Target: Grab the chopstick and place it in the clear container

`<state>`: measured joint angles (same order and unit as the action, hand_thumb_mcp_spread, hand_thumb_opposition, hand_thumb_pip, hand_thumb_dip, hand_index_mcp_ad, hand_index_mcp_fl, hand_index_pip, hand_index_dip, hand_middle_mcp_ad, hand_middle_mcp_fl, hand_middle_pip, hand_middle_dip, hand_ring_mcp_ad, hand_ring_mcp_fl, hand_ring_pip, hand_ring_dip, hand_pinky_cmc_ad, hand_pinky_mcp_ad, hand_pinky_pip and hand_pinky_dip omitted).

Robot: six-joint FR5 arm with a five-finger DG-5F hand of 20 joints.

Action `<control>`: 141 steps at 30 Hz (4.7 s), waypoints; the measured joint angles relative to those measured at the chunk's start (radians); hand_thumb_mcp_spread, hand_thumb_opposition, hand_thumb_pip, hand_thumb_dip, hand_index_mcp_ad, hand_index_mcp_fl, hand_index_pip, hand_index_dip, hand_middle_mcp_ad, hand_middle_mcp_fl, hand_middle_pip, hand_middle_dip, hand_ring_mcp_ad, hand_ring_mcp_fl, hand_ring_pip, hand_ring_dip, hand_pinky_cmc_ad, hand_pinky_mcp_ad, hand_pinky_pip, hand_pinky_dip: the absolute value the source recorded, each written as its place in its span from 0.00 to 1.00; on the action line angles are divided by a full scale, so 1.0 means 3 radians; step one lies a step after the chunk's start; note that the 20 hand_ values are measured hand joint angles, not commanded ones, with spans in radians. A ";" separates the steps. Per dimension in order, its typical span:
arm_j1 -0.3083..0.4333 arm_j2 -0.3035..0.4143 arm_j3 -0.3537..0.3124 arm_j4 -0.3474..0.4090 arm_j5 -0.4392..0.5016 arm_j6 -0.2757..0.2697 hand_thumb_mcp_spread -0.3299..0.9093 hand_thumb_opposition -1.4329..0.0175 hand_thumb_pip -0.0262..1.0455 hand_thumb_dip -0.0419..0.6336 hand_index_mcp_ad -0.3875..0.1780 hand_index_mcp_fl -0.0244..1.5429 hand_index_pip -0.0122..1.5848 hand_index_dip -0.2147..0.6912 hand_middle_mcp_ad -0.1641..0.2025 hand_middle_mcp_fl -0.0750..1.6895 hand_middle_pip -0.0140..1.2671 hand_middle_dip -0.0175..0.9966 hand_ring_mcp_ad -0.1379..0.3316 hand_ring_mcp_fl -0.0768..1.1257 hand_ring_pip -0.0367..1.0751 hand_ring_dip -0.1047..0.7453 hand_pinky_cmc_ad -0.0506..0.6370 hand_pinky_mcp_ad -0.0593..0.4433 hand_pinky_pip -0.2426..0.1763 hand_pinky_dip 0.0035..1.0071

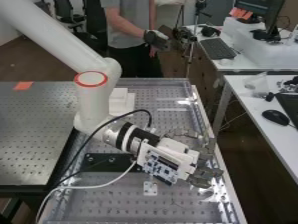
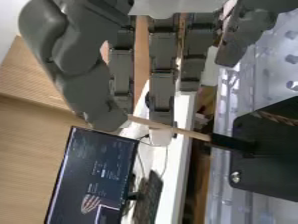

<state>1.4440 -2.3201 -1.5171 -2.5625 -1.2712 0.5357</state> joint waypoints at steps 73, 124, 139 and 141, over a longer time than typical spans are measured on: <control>-0.0054 -0.0012 0.0064 -0.0128 -0.0124 -0.0127 0.66 0.41 0.71 0.52 0.40 0.21 0.76 0.17 0.67 0.45 0.44 0.49 0.48 0.35 0.11 0.51 0.52 0.53 0.39 0.30; -0.0003 0.0033 0.0044 -0.0216 -0.0110 -0.0328 0.63 0.47 0.70 0.45 0.40 0.13 0.78 0.17 0.67 0.37 0.48 0.49 0.46 0.27 0.14 0.51 0.51 0.51 0.36 0.39; -0.0001 0.0048 0.0051 -0.0177 -0.0006 -0.0379 0.67 0.45 0.66 0.45 0.41 0.32 0.82 0.16 0.62 0.42 0.53 0.49 0.47 0.35 0.13 0.51 0.51 0.51 0.36 0.33; -0.0001 0.0044 0.0060 -0.0193 -0.0014 -0.0379 0.67 0.44 0.65 0.45 0.41 0.32 0.82 0.16 0.62 0.43 0.53 0.49 0.47 0.35 0.13 0.51 0.51 0.51 0.36 0.31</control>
<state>1.4438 -2.3068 -1.4991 -2.6204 -1.2755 0.4220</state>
